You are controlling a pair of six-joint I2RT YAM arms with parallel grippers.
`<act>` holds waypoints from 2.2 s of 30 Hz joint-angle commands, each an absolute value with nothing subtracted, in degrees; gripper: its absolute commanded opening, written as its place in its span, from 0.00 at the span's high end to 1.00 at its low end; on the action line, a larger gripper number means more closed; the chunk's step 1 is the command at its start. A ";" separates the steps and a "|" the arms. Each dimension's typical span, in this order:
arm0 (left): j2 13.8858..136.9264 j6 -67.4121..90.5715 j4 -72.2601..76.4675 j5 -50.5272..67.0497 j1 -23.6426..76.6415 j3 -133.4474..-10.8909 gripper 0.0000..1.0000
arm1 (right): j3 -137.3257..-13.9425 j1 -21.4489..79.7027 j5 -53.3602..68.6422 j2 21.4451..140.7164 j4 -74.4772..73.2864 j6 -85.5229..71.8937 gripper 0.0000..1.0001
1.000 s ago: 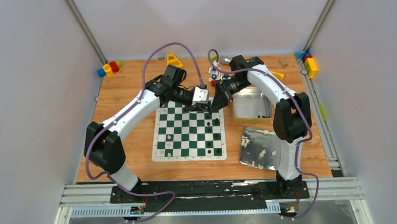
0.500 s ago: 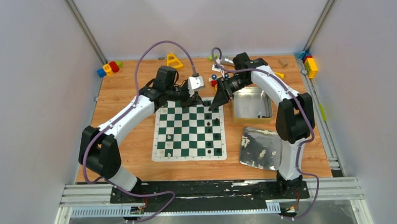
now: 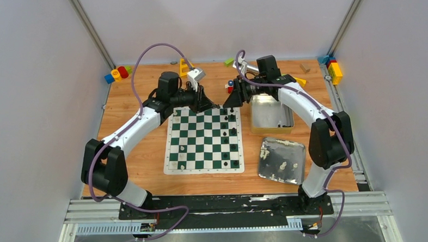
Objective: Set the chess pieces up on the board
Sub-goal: Place the chess piece on the chessboard.
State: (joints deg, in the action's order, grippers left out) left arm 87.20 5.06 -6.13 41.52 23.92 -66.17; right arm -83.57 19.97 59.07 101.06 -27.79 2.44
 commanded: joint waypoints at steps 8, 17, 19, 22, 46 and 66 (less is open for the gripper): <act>85.89 23.00 5.73 41.56 24.08 -63.94 1.00 | -84.24 20.79 61.68 102.65 -13.69 -12.85 0.53; 86.57 23.59 7.21 41.32 24.09 -63.72 1.00 | -84.02 20.83 66.13 104.23 -11.68 -15.09 0.68; 86.55 23.64 7.23 41.31 24.10 -63.72 1.00 | -84.04 20.83 66.62 104.32 -11.33 -15.41 0.74; 86.70 23.64 7.29 41.33 24.08 -63.65 1.00 | -84.07 20.83 67.37 104.38 -10.79 -15.88 0.80; 81.09 2.05 -8.72 44.38 13.94 -66.06 0.00 | -85.71 16.99 44.89 96.76 -39.51 13.66 1.00; 74.85 -14.35 -30.49 36.63 4.12 -72.36 0.00 | -92.13 34.36 17.28 102.52 -68.39 36.01 0.99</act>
